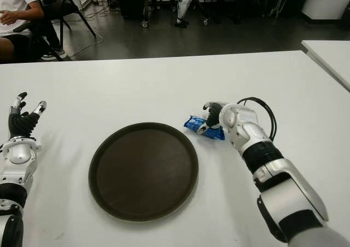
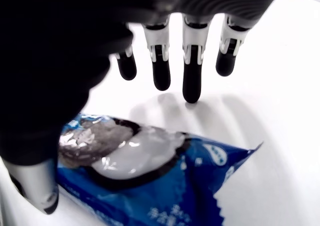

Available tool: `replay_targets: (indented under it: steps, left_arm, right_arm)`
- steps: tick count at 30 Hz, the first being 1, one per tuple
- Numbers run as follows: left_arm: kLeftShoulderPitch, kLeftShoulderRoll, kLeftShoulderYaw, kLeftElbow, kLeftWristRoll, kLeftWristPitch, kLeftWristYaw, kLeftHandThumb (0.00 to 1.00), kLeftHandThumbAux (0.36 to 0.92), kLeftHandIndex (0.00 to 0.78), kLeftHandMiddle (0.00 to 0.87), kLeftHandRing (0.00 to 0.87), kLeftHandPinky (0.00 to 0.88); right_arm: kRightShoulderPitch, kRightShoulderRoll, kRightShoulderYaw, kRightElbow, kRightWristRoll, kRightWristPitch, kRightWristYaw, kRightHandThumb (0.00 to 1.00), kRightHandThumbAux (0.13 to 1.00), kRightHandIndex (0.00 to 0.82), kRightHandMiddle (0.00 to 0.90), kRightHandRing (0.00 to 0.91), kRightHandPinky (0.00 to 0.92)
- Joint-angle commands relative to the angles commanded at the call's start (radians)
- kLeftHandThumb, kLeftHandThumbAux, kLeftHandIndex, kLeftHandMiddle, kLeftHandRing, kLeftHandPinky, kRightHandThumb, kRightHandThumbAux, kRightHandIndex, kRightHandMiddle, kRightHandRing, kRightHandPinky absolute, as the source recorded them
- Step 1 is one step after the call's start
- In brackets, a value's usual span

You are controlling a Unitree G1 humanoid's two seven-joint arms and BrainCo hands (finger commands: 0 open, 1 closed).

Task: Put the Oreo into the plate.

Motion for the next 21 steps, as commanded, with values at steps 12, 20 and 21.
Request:
replay_targets:
  steps: [12,20,21]
  left_arm:
    - [-0.007,0.0,0.008,0.006,-0.008,0.001,-0.002,0.0,0.577,0.0,0.0,0.0,0.0]
    - [-0.007,-0.006,0.008,0.001,-0.007,0.005,0.006,0.0,0.585,0.0,0.0,0.0,0.0]
    - [-0.007,-0.007,0.008,-0.001,-0.007,0.006,0.008,0.0,0.587,0.0,0.0,0.0,0.0]
  right_arm:
    - [-0.014,0.022,0.017,0.034,-0.009,0.009,0.002,0.0,0.691,0.135,0.168,0.156,0.121]
    - [-0.048,0.089,0.08,0.173,-0.056,0.01,-0.078,0.0,0.72,0.125,0.167,0.159,0.116]
    - [-0.054,0.096,0.083,0.194,-0.057,0.01,-0.087,0.0,0.721,0.127,0.168,0.16,0.117]
